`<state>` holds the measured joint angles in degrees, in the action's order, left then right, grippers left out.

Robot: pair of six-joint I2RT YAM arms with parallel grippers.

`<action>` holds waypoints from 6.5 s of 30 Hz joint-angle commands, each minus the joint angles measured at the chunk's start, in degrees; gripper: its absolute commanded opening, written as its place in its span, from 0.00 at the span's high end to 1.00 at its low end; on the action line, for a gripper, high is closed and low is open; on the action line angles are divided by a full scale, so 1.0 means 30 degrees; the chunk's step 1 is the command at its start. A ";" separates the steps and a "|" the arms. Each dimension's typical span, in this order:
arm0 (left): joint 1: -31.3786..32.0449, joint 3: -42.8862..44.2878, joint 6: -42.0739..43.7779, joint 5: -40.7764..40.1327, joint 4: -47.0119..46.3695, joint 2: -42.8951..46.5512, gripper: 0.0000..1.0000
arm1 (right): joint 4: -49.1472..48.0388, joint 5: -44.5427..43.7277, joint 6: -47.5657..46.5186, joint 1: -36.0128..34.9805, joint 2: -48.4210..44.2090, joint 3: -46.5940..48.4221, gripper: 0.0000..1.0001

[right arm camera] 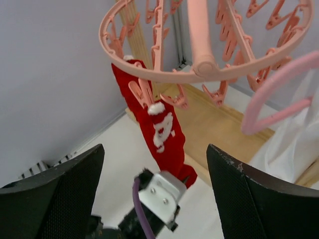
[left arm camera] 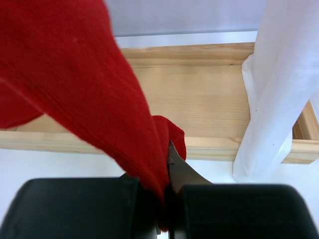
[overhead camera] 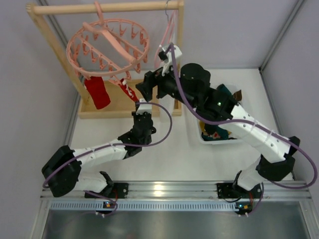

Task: Remove the socks clipped to the hanger

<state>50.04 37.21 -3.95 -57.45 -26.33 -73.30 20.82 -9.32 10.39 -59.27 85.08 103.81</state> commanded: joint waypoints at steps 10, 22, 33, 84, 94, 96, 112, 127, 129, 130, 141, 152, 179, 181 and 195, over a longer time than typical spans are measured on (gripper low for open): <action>0.1952 0.1658 0.1139 -0.2061 -0.0980 -0.1524 1.00 | 0.4399 -0.6208 -0.3199 -0.2042 0.7234 0.9514 0.30; 0.2421 0.2127 0.1081 -0.2236 -0.1009 -0.2286 1.00 | 0.1676 -0.9224 -0.6508 -0.1866 1.0165 1.1011 0.36; 0.2538 0.2157 0.1139 -0.2295 -0.1010 -0.2345 1.00 | 0.0298 -0.9021 -0.7302 -0.1661 1.1455 1.1656 0.39; 0.6082 -0.3055 -0.1348 0.2152 0.0070 0.6557 1.00 | -0.3747 -0.6886 -0.6341 -0.2861 0.6246 0.4518 0.22; 0.6522 -0.4055 -0.3983 1.0529 0.0309 0.8525 1.00 | -0.2400 -0.5328 -0.3613 -0.2950 -0.3010 -0.3571 0.01; 0.6552 -0.3588 -0.4221 1.1734 0.0309 0.7912 1.00 | -0.2340 -0.6030 -0.3378 -0.2921 -0.5528 -0.5884 0.01; 0.7171 0.6809 -0.2785 1.4042 0.0338 -0.4822 1.00 | 0.1496 -1.3209 -0.0622 -0.2891 -1.8337 -1.3042 0.01; 0.1280 2.0137 -0.1615 1.9561 0.2882 -1.6281 1.00 | 0.3022 -1.3211 -0.0681 -0.2891 -1.9922 -1.2161 0.01; 0.0900 2.2044 -0.1615 1.9647 0.3965 -1.7107 0.92 | 0.2905 -1.3036 -0.0710 -0.2862 -1.9631 -1.2249 0.01; 0.0782 2.2368 -0.1557 1.9648 0.4029 -1.7401 0.82 | 0.2904 -1.2977 -0.0768 -0.2862 -1.9455 -1.2279 0.01; 0.1099 2.1584 -0.1002 1.7104 0.4967 -1.5855 0.02 | 0.2174 -1.2772 -0.1150 -0.2891 -1.8633 -1.2893 0.01; 0.4061 1.2485 -0.2636 1.0338 0.5230 -0.7332 0.02 | 0.1295 -1.2743 -0.0974 -0.2862 -1.8047 -1.3274 0.00; -0.5124 -0.0099 -1.0141 0.0840 1.0069 0.1731 0.02 | -0.1373 -1.1073 -0.1501 -0.2891 -1.5528 -1.3597 0.01; -0.6361 -0.0041 -0.9527 0.0404 0.8985 0.0764 0.02 | -0.1315 -1.0898 -0.1559 -0.2862 -1.5294 -1.3481 0.01; -1.2108 -0.0041 -0.1418 0.0779 -0.4221 -0.5120 0.02 | -0.2428 -0.9638 -0.1853 -0.2891 -1.5733 -1.4535 0.00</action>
<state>15.05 37.17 -17.80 -57.47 -22.13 -85.62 17.87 -40.10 5.58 -67.72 37.67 59.99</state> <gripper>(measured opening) 0.984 0.993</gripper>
